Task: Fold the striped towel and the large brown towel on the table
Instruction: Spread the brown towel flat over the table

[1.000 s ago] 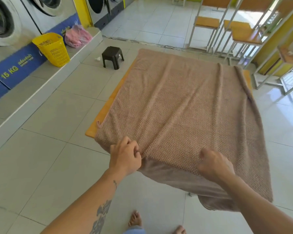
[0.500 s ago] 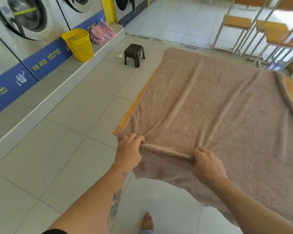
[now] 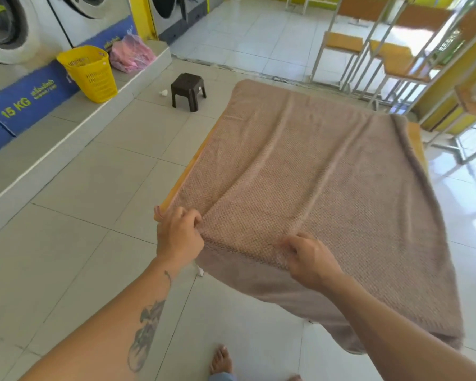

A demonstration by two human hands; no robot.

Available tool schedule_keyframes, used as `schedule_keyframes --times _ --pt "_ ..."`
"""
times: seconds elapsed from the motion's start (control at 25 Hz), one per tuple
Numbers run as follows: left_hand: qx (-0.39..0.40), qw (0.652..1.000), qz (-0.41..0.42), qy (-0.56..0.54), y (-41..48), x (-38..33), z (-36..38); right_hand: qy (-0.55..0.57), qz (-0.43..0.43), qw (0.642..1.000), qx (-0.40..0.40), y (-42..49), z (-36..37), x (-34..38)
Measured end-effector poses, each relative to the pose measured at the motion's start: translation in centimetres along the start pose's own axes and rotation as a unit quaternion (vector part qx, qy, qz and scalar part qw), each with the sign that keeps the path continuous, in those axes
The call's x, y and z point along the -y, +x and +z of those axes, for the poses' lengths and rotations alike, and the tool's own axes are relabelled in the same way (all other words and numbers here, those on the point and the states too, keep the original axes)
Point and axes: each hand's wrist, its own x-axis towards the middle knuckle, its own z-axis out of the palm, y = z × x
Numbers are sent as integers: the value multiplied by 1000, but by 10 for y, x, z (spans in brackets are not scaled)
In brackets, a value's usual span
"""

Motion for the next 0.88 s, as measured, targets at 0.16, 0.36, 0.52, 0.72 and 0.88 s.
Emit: schedule_keyframes --times 0.16,0.36,0.52,0.72,0.88 --pt "20 991 35 -125 8 -68 2 16 65 998 1 -31 -28 -37" --pt "73 978 97 -167 -4 -158 24 24 171 985 -18 -85 -68 -110" --pt "161 958 149 -186 -47 -238 63 -20 272 962 -16 -142 -88 -181" --pt "186 976 109 24 -112 -319 132 117 216 966 77 -200 -89 -259" --pt "134 991 6 -4 -130 -371 138 147 150 977 48 -206 -115 -298"
